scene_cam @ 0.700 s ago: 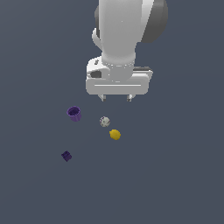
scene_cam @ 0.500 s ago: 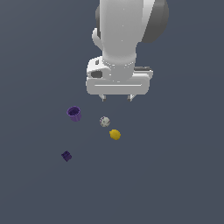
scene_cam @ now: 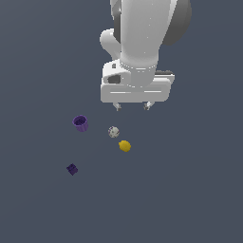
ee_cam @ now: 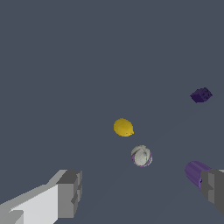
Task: Pick up a designated object from a clutter of objects.
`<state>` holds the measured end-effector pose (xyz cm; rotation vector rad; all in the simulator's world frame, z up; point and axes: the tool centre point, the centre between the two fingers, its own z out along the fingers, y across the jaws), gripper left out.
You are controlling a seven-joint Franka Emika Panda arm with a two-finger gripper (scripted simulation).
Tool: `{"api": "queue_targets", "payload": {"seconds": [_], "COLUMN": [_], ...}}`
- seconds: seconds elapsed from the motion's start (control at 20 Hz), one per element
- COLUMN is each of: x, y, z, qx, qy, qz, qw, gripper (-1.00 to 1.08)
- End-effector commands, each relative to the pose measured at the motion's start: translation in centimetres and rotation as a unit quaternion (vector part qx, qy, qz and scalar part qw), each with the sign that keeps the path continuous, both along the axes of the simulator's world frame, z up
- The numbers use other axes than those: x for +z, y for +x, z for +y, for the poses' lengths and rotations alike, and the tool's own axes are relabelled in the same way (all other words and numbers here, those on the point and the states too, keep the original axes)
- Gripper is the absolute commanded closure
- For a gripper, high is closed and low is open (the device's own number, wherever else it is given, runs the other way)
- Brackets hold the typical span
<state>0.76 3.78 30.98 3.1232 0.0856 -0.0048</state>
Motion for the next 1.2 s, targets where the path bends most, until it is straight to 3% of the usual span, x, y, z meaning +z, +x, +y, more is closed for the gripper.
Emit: {"api": "queue_targets", "payload": {"seconds": [0.0, 0.7, 1.15], "x": [0.0, -3.9, -9.7], "y": [0.0, -0.3, -1.6], "z": [-0.1, -1.4, -3.4], "qx": [0.0, 0.056, 0.14], "qy": [0.0, 0.003, 0.006], "qz": [0.0, 0.001, 0.001], "qw": [1.0, 0.9984, 0.9902], "gripper": [-0.92, -0.92, -0.92]}}
